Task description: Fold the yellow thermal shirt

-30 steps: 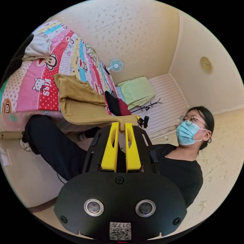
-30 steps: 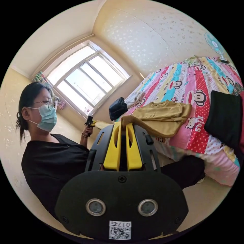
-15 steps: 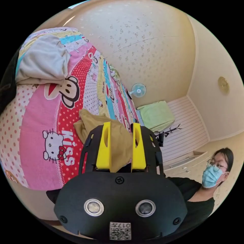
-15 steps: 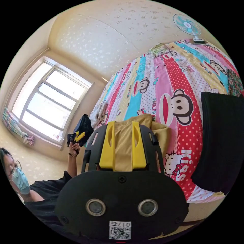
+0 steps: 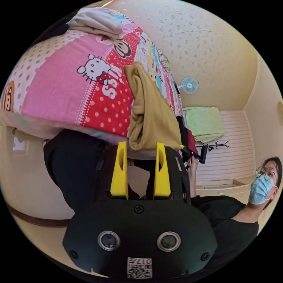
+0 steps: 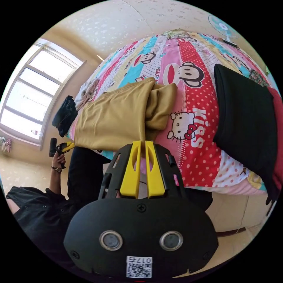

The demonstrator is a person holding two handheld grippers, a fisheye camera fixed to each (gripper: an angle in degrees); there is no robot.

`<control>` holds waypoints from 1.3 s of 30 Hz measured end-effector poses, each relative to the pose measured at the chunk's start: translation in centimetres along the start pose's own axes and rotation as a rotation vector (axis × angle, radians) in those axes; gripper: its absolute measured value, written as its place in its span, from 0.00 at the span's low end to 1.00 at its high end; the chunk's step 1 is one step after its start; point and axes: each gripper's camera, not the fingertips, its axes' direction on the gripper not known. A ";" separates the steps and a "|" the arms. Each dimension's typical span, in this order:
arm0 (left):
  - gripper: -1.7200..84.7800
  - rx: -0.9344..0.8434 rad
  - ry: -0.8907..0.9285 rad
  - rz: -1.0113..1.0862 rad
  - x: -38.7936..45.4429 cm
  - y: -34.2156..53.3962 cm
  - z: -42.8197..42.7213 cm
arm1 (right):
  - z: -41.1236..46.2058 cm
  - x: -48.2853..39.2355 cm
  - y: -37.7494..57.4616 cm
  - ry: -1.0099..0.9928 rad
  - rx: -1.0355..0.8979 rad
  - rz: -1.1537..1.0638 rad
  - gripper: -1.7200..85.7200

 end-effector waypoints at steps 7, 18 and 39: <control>0.19 0.018 0.111 -0.070 -1.6 -0.2 2.4 | -1.9 2.4 0.9 -0.218 0.087 0.120 0.10; 0.10 0.069 0.205 -0.131 -1.3 -1.1 6.5 | 1.6 -5.2 -5.5 -0.192 -0.019 -0.148 0.12; 0.09 -0.435 -0.120 0.607 30.6 -2.2 40.3 | -4.1 12.7 3.5 -0.462 0.514 0.103 0.03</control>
